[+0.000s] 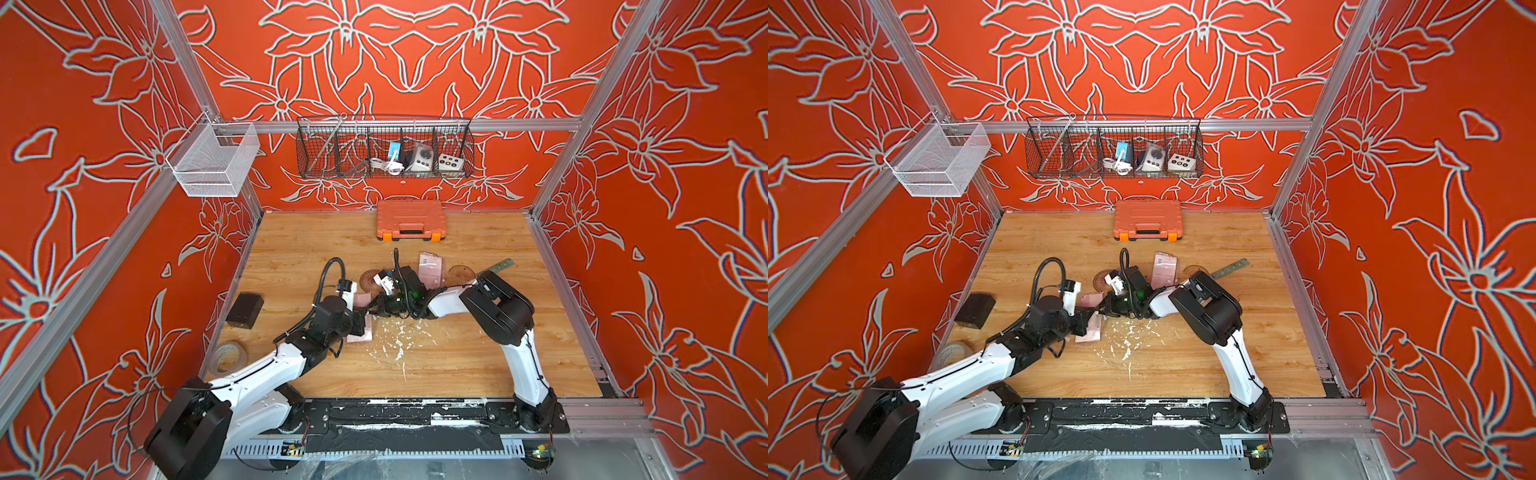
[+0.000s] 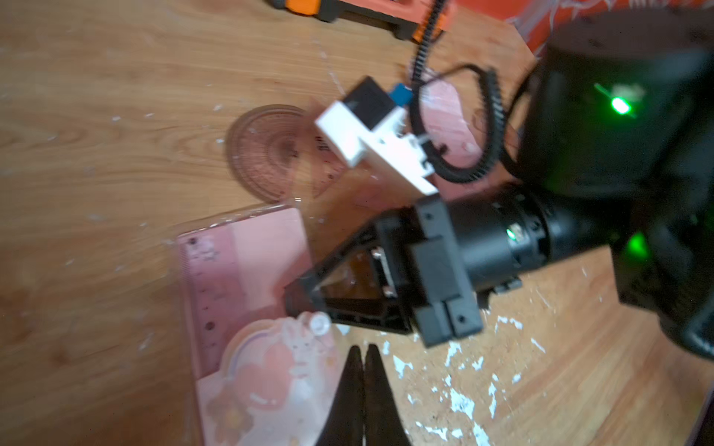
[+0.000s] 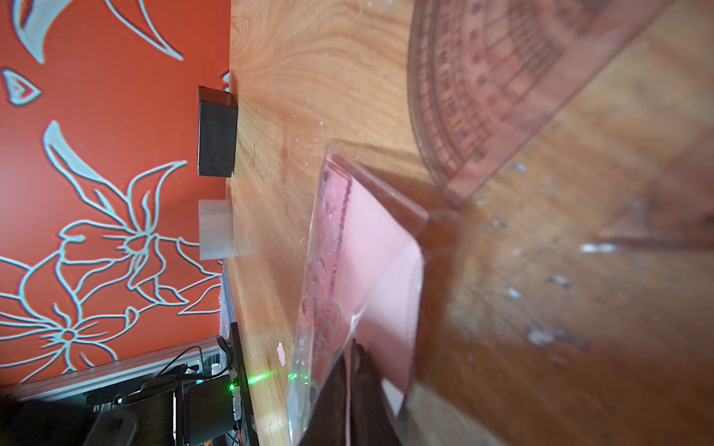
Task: Open the ruler set and take out the ruler
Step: Take out the ruler from the ruler set bag.
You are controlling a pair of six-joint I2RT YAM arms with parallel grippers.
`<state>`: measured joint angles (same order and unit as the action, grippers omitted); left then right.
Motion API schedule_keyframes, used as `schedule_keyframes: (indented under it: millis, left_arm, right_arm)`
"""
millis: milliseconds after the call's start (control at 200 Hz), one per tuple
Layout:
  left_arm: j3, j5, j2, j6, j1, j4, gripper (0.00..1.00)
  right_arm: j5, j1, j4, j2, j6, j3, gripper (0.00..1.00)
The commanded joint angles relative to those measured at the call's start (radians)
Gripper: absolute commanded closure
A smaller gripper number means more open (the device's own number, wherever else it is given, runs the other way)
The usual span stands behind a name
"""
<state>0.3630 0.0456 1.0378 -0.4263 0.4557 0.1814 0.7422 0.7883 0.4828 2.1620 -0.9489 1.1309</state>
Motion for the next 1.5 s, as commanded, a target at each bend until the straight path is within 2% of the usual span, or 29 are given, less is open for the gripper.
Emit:
schedule_keyframes:
  millis: [0,55,110,190,445,640,751,901,1001,1136,1206,1251,1371,1496]
  left_arm:
    - [0.028,0.054,0.015,-0.159,-0.165,-0.149,0.68]
    - [0.031,0.083,0.037,-0.181,-0.223,-0.176,0.65]
    - [0.032,0.078,0.062,-0.209,-0.260,-0.196,0.50]
    - [0.022,0.128,0.096,-0.238,-0.297,-0.177,0.50]
    - [-0.043,0.297,0.217,-0.256,-0.298,-0.005,0.45]
    - [-0.084,0.395,0.381,-0.281,-0.298,0.211,0.47]
    - [-0.110,0.437,0.481,-0.296,-0.298,0.366,0.57]
    - [-0.111,0.463,0.569,-0.305,-0.298,0.457,0.59]
    - [-0.117,0.449,0.548,-0.299,-0.298,0.451,0.60]
    - [-0.115,0.417,0.478,-0.267,-0.298,0.375,0.60]
    - [-0.123,0.411,0.448,-0.267,-0.298,0.368,0.60]
    - [-0.128,0.396,0.425,-0.265,-0.298,0.353,0.60]
    - [-0.135,0.336,0.311,-0.241,-0.302,0.258,0.53]
    - [-0.134,0.312,0.189,-0.223,-0.322,0.183,0.42]
  right_arm:
    - [0.006,0.006,-0.010,0.016,0.014,0.024,0.91]
    - [0.010,0.005,0.001,0.019,0.012,0.023,0.91]
    - [0.016,0.006,0.005,0.025,0.006,0.026,0.90]
    - [0.024,0.005,0.015,0.032,0.000,0.030,0.90]
    - [0.036,0.004,0.028,0.042,-0.012,0.035,0.87]
    - [0.047,0.006,0.035,0.060,-0.029,0.041,0.85]
    - [0.066,0.006,0.033,0.087,-0.044,0.060,0.83]
    - [0.074,0.015,0.021,0.120,-0.053,0.088,0.83]
    - [0.073,0.015,0.018,0.131,-0.057,0.093,0.84]
    - [0.056,0.015,0.010,0.130,-0.055,0.100,0.92]
    - [0.046,0.014,-0.007,0.129,-0.048,0.109,0.99]
    - [0.043,0.015,-0.002,0.124,-0.049,0.106,1.00]
    - [0.032,0.015,0.011,0.079,-0.028,0.070,1.00]
    - [0.047,0.008,0.049,0.001,0.004,0.016,1.00]
